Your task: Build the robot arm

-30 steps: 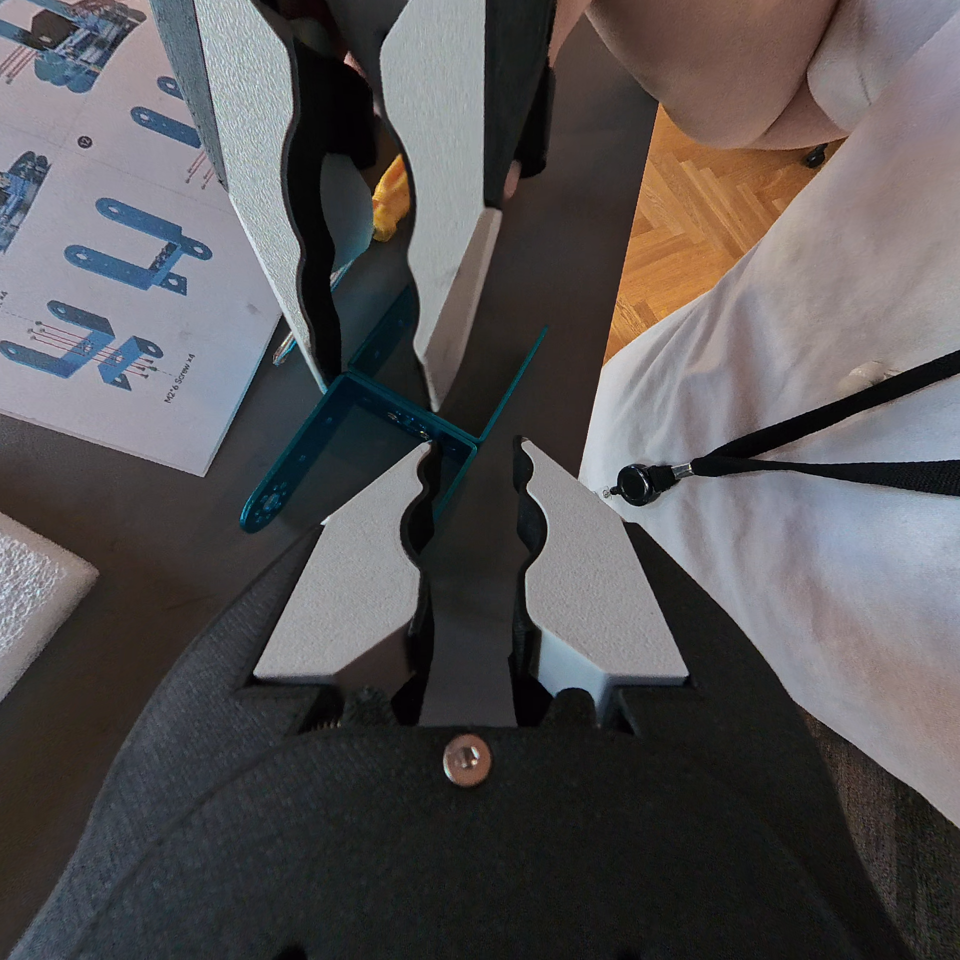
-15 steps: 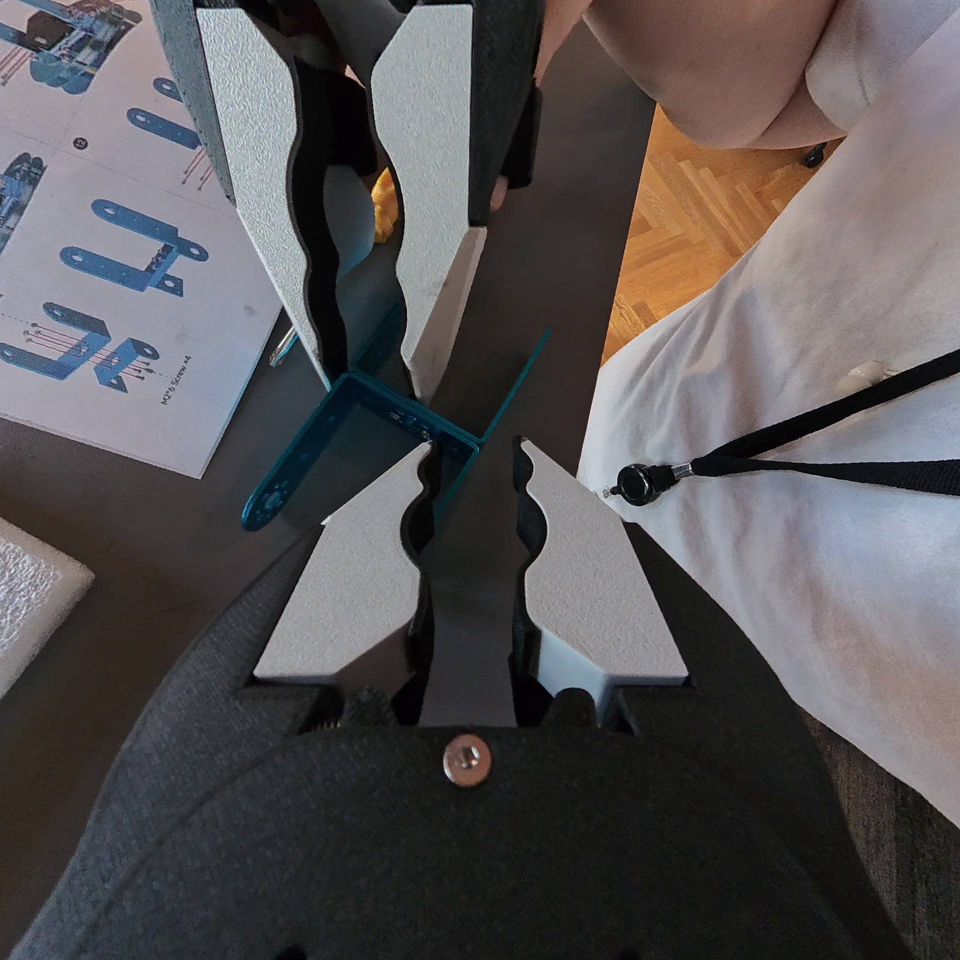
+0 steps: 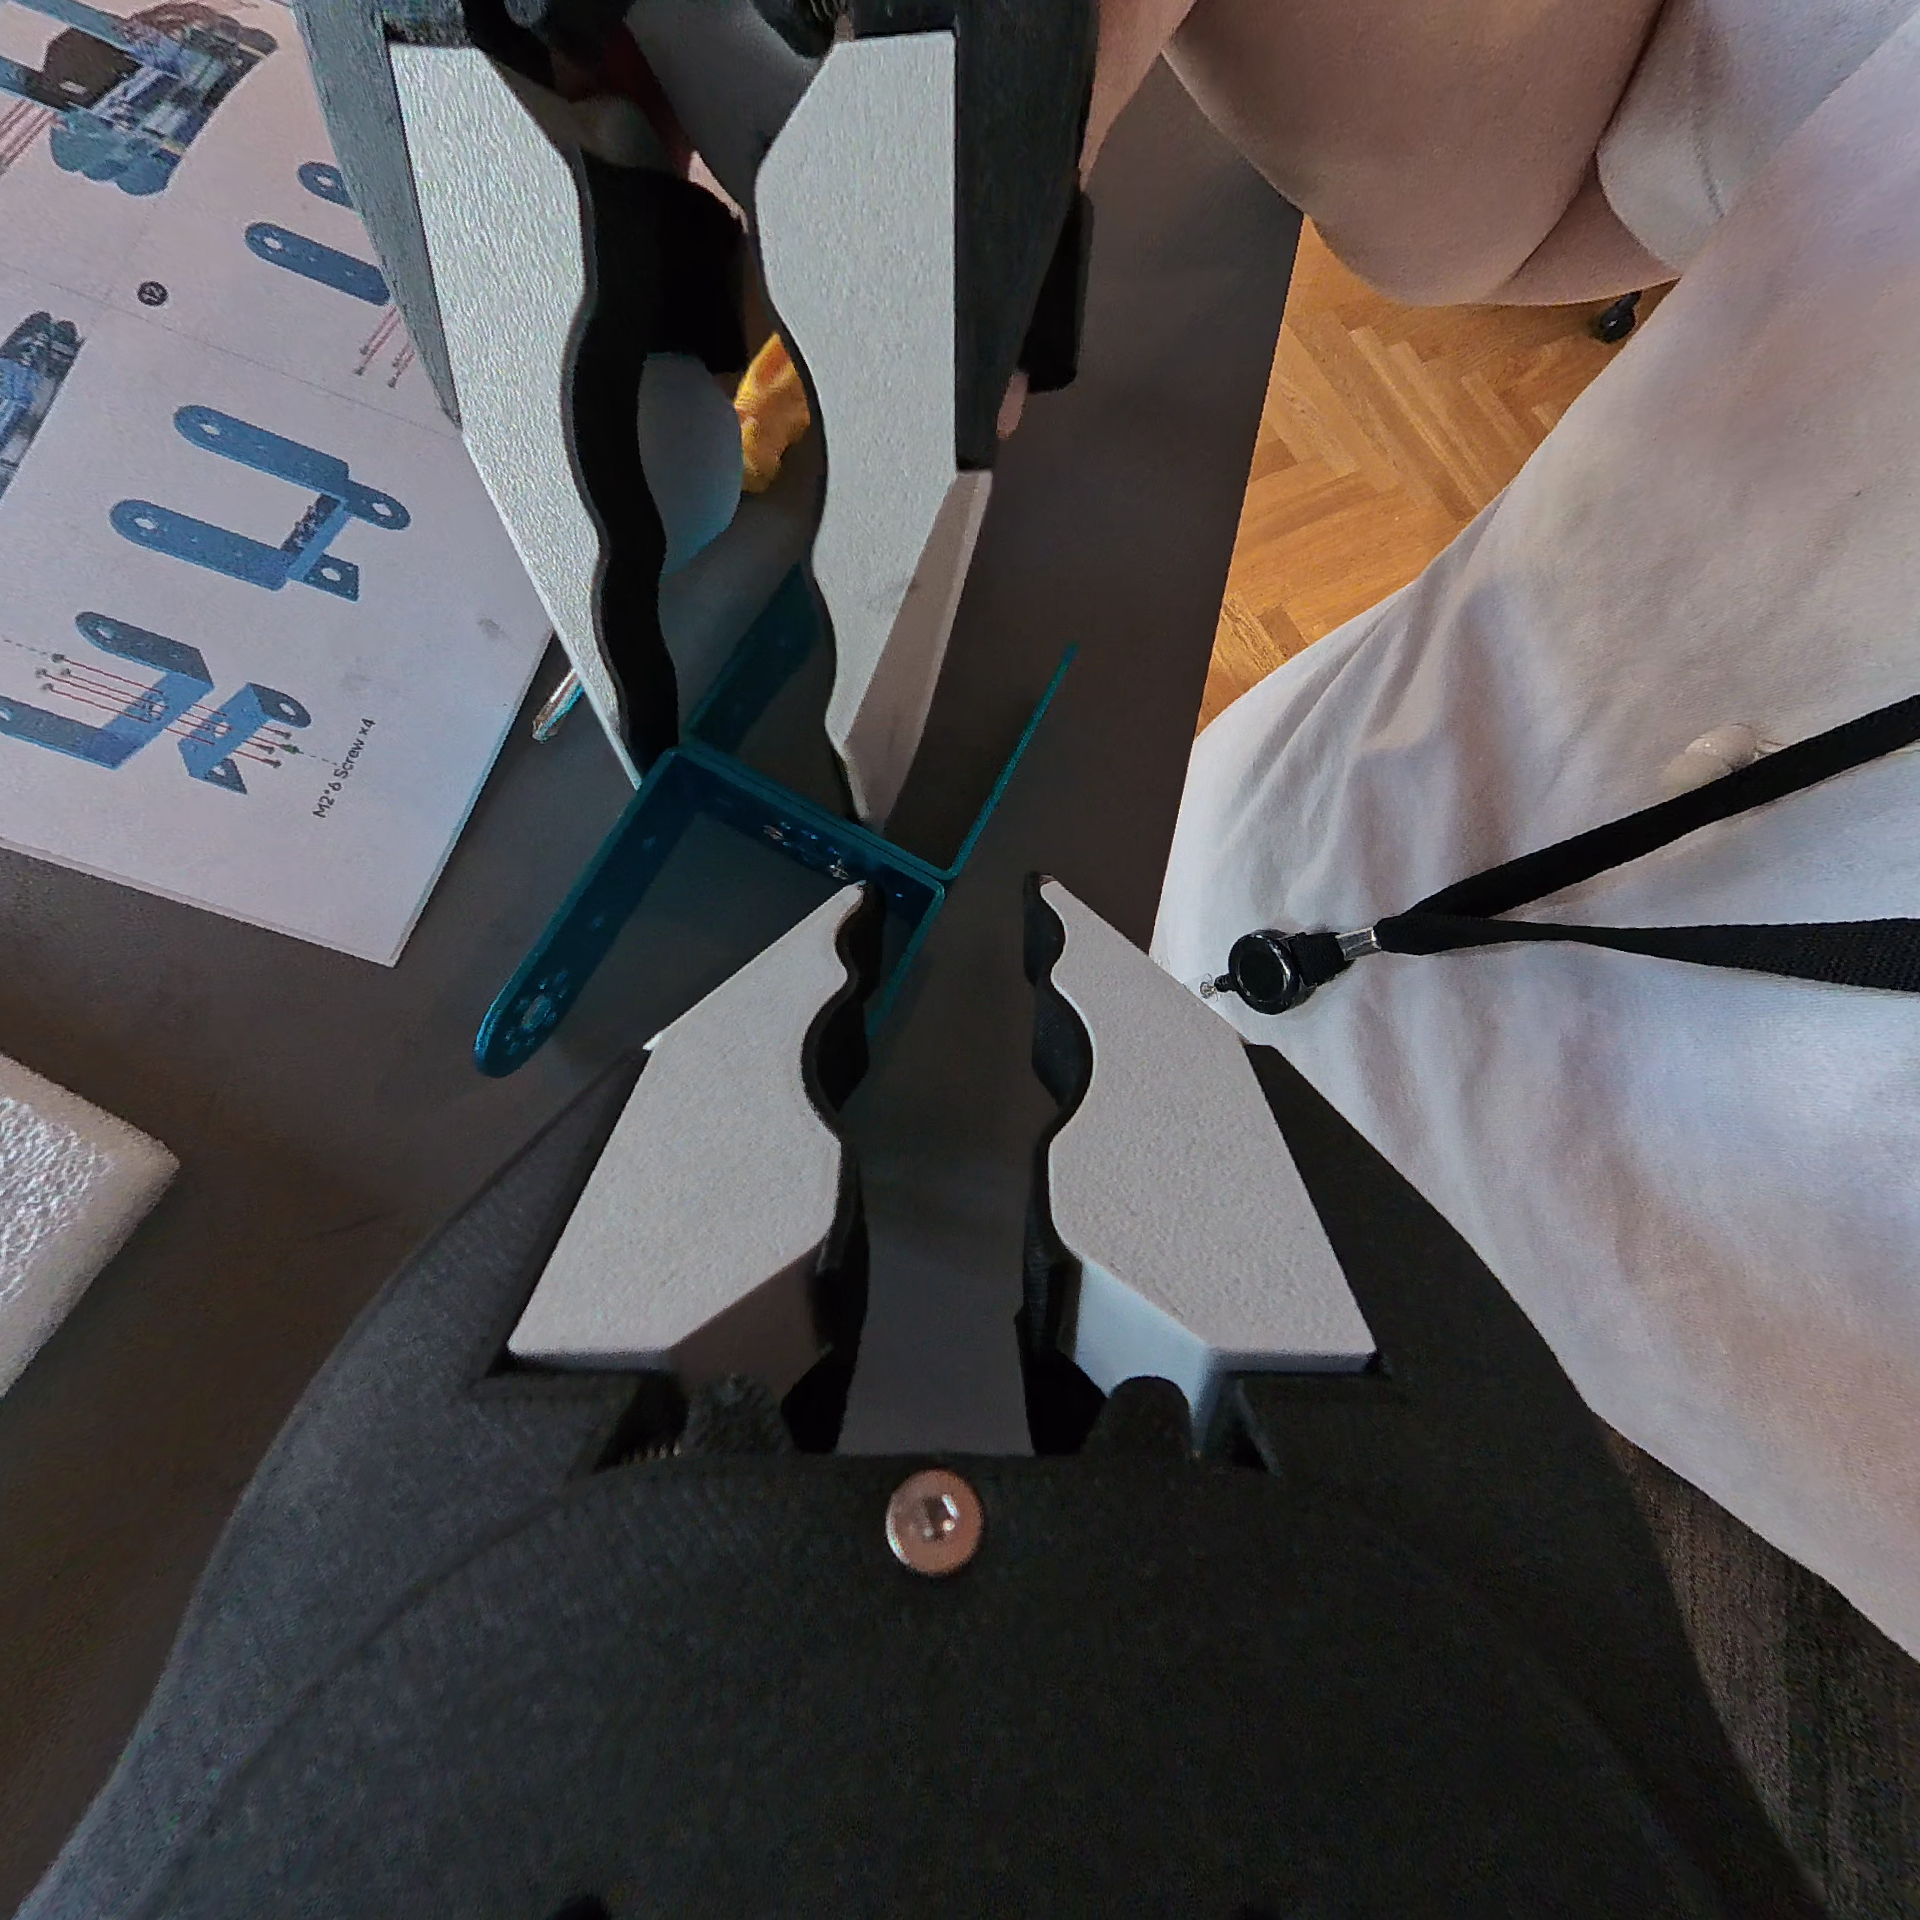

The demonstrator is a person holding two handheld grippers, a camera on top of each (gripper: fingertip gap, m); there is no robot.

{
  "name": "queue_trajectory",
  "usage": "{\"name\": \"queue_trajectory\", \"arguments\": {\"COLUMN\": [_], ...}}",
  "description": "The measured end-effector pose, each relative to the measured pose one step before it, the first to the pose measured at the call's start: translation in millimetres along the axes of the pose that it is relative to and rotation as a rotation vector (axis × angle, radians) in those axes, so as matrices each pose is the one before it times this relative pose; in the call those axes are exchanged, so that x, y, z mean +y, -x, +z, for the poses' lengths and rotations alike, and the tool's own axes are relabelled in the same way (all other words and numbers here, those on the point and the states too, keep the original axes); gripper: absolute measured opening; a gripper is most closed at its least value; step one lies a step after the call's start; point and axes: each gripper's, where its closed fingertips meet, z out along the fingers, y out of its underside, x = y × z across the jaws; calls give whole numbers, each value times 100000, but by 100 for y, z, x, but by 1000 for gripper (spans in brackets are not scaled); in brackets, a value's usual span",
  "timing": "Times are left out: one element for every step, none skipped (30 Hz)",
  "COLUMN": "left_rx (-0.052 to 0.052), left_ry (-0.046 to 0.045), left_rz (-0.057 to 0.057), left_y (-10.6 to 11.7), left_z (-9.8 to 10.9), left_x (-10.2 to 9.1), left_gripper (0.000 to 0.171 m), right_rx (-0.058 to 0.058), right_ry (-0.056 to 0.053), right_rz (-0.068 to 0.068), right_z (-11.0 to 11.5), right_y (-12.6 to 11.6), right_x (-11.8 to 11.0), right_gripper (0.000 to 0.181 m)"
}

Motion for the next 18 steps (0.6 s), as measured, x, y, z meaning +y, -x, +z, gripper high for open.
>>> {"name": "queue_trajectory", "arguments": {"left_rx": [-63, -97, -110, -49, -31, -6, 68, 72, 3, 4, -36, -23, 42, 103, 38, 47, 54, 13], "left_ry": [-29, -21, 52, 71, 79, 49, -20, -47, 38, 83, 90, 53, -22, -80, -40, -21, -27, -24], "left_rz": [-35, -3, -6, 5, 18, -5, -38, -49, -14, 21, 27, 17, 28, 13, -33, -32, -40, -28], "left_y": [8, 13, 11, 5, 12, -1, -2, -6, -3, -1, 3, -9, -6, -25, -8, -7, -10, 8], "left_z": [-5, 1, 11, 2, 9, 4, 2, 11, 5, 2, 8, 11, 9, 13, 3, -6, 2, -5], "left_x": [3, -3, -6, 3, -4, 0, -5, -16, -1, 5, -1, -3, -10, -15, -6, 4, -4, 1], "left_gripper": [25, 25, 25, 26, 26, 26, 25, 26, 25, 26, 26, 26, 25, 25, 26, 25, 26, 25], "right_rx": [-149, -68, -149, -134, 80, 96, -307, -989, -695, -156, -223, 257, 349, 585, 335, 99, -170, -348], "right_ry": [-213, 359, 10, -32, 43, -104, 41, -248, -228, 3, 174, 118, 377, 602, 78, -107, -267, -237], "right_rz": [612, 126, 168, -145, -465, -338, -127, 467, 534, 216, -71, -186, -358, -623, -407, 179, 663, 839], "right_z": [-89, -58, -33, -15, -8, -11, 18, 37, 36, 22, 19, 48, 56, 54, 5, -42, -45, -57], "right_y": [-48, -57, -2, 29, 13, 35, 73, 169, 88, -4, 36, -19, -17, -30, -8, -29, -44, -30], "right_x": [-13, 82, 37, 8, -9, -40, 1, -43, -30, 19, 42, 17, 52, 85, -16, -35, -35, -16], "right_gripper": [34, 31, 30, 30, 30, 32, 34, 38, 39, 40, 41, 41, 40, 40, 39, 39, 38, 37]}}
